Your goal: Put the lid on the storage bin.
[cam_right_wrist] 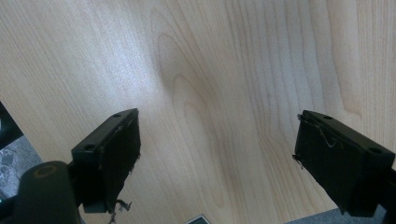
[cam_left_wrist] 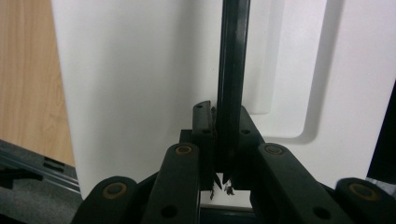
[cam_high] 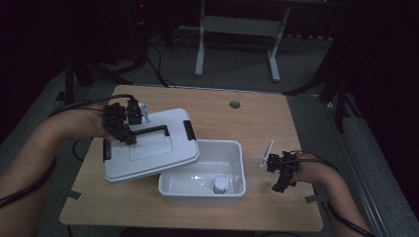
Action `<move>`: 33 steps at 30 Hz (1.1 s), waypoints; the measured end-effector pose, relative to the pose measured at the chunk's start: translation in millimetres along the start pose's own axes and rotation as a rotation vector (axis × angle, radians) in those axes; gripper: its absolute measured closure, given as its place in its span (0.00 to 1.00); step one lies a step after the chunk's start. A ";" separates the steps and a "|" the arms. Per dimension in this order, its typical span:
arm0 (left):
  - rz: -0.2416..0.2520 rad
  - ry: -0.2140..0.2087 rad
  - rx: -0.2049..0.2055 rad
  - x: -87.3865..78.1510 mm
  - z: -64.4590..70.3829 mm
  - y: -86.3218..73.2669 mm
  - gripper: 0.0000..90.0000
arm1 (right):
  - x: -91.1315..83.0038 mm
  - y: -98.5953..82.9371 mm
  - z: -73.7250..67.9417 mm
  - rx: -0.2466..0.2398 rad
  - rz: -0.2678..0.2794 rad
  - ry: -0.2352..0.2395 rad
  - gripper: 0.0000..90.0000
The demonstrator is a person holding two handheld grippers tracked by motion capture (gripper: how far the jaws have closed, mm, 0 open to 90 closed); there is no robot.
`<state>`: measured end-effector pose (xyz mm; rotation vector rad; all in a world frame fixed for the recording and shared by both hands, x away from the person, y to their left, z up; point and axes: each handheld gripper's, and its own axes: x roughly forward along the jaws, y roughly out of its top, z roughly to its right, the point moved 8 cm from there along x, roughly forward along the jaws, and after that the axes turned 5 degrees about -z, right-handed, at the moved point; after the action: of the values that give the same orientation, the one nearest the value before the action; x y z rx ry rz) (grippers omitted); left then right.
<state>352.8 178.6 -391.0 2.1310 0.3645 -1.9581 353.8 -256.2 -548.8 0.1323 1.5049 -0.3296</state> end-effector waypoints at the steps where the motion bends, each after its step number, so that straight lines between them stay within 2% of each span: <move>1: 0.001 0.005 0.008 -0.2 0.6 2.9 0.93 | 0.2 -0.2 -0.3 0.000 -0.001 0.000 0.16; 4: 0.010 0.002 0.024 -1.8 3.2 11.3 0.93 | 0.9 -0.9 -0.4 0.003 -0.003 0.002 0.16; 11: -0.002 0.002 0.078 -4.2 10.5 33.1 0.93 | 0.7 0.0 -0.9 0.004 0.000 0.003 0.16; 15: 0.004 0.013 0.106 -4.7 14.0 48.6 0.93 | 1.2 1.7 -1.8 -0.003 -0.002 0.003 0.16; 20: -0.004 0.007 0.148 -2.5 19.1 67.6 0.93 | 2.5 1.9 -2.3 -0.004 -0.003 0.006 0.16; 26: 0.017 0.006 0.181 -1.5 24.8 89.6 0.93 | 3.6 0.0 -2.6 -0.002 -0.003 0.008 0.16; 28: 0.025 -0.014 0.195 -0.7 28.7 96.3 0.93 | 3.5 -0.2 -2.6 0.001 0.001 0.009 0.16; 33: 0.022 -0.026 0.242 3.1 40.3 111.3 0.93 | 4.6 -1.0 -2.1 0.004 0.002 0.011 0.16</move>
<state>351.8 60.4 -397.8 2.2369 0.1024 -2.1098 351.6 -257.2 -553.4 0.1388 1.5146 -0.3307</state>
